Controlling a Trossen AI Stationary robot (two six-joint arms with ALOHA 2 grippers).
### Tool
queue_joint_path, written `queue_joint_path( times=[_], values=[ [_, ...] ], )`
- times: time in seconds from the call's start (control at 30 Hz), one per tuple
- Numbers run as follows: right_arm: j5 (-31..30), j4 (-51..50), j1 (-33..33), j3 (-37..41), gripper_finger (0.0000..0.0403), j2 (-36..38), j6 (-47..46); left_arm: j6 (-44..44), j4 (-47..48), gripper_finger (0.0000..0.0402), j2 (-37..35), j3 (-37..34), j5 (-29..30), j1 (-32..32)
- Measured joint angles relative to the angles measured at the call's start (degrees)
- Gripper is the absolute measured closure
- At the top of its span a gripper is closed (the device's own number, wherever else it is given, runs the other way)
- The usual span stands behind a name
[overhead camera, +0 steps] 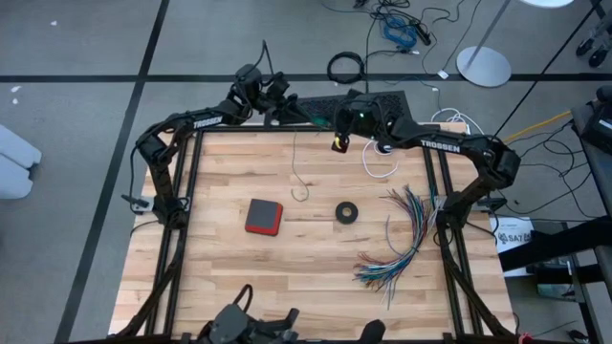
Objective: Coiling cords
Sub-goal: Coil the green wire cable on the spool
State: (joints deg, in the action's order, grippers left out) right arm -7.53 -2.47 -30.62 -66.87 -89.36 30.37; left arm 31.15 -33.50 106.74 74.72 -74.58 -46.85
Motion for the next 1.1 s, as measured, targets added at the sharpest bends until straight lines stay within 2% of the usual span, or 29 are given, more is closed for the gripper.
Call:
queue_joint_path(
  times=[0.23, 0.5, 0.77, 1.1],
  values=[
    [-3.3, 1.0, 1.0, 0.0, 0.0403, 0.0, 0.6, 1.6, -1.1, 0.029, 0.0, 0.0, 6.2, 1.9],
    [-6.7, 2.9, 1.1, 0.0, 0.0403, -2.0, -2.7, 4.8, -0.9, 0.029, 0.0, 4.2, 9.2, 5.5],
    [-7.2, 9.8, 1.1, 0.0, 0.0403, -5.5, -4.9, 5.0, -0.2, 0.029, 0.0, 5.5, 10.4, 9.9],
    [-5.7, 11.6, -0.7, 0.0, 0.0403, -5.8, -4.7, 5.5, 4.2, 0.029, 0.0, 5.6, 9.9, 16.1]
  ],
)
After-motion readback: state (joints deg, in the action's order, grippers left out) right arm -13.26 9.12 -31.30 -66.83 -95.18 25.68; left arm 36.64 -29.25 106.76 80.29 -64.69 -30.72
